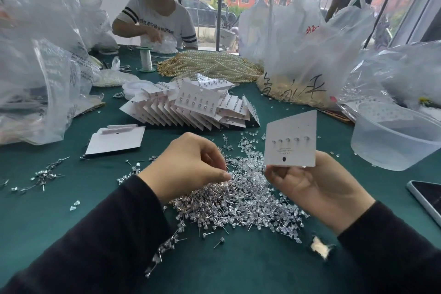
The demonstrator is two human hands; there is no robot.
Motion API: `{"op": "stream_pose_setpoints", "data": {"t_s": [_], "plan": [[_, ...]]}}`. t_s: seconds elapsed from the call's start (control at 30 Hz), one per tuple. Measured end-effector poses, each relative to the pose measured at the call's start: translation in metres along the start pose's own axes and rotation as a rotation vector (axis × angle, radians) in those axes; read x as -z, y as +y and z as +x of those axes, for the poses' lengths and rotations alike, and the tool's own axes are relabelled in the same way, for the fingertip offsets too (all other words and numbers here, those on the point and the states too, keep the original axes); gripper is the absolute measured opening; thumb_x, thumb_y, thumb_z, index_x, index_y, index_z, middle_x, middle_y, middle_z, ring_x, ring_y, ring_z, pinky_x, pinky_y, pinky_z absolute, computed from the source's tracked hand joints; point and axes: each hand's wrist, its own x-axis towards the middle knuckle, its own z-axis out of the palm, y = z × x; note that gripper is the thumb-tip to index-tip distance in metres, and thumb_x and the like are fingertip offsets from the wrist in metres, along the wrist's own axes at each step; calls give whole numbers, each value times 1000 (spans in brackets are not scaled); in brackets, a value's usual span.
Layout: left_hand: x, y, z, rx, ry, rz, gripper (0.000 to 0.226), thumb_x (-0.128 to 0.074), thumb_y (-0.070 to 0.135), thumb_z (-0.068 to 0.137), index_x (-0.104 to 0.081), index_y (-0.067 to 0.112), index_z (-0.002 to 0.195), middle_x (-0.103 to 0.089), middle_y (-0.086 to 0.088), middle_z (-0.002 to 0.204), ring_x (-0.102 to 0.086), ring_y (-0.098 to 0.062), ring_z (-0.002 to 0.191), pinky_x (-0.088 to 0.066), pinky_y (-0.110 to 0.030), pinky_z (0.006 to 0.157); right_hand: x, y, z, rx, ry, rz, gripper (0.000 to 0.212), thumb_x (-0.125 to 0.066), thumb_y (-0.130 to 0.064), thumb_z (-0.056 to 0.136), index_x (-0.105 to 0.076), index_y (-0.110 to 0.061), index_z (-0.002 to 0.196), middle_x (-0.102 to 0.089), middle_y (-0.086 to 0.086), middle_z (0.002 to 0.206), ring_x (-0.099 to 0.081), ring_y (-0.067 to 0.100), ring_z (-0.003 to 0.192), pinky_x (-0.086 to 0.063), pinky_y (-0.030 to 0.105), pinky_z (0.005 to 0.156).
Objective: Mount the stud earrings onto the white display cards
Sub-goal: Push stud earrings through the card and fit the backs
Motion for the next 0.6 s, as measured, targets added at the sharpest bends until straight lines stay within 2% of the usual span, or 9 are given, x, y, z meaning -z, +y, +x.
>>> {"op": "stream_pose_setpoints", "data": {"t_s": [0.1,0.2,0.27,0.33,0.43,0.53,0.6], "plan": [[1,0,0,27,28,-27,13,-80,29,65,-73,18,65,-69,1,60,-53,-3,49,-43,-17,50,0,1,0,-17,-14,8,19,-57,-8,63,-76,-8,64,-67,10,70,-57,18,66,-55,26,55],[2,0,-1,27,67,-27,24,-76,38,67,-72,15,63,-69,-1,59,-53,-6,49,-45,-19,49,-1,1,0,-26,-21,25,20,-56,-8,63,-76,-10,62,-68,9,71,-58,17,65,-54,26,56],[2,2,-2,32,76,-15,32,-73,42,69,-70,13,58,-67,-1,56,-52,-6,46,-43,-16,45,0,1,1,-36,-26,45,13,-64,-7,59,-76,-9,63,-67,10,73,-58,18,64,-54,27,58],[2,3,-2,46,77,4,39,-67,46,74,-66,12,54,-64,-1,51,-51,-6,44,-41,-14,43,0,1,1,-43,-55,72,22,-79,-4,44,-76,-8,66,-67,10,75,-59,18,63,-54,29,60],[1,4,-1,62,59,45,50,-56,48,83,-53,11,49,-49,-1,45,-38,-9,37,-34,-18,39,2,1,2,-59,-66,78,16,-71,-4,51,-75,-9,65,-65,9,78,-57,16,64,-51,28,63],[1,2,-1,52,33,50,44,-51,43,87,-46,11,57,-40,5,47,-31,-6,36,-31,-21,46,2,1,3,-63,-83,97,40,-86,-3,30,-76,-7,68,-67,10,78,-59,17,65,-53,29,60],[2,1,-1,39,-1,52,31,-58,36,85,-55,14,63,-46,9,50,-38,1,36,-34,-17,45,3,1,3,-60,-66,86,30,-82,-5,37,-76,-8,66,-66,10,78,-59,16,64,-54,28,59]]}}
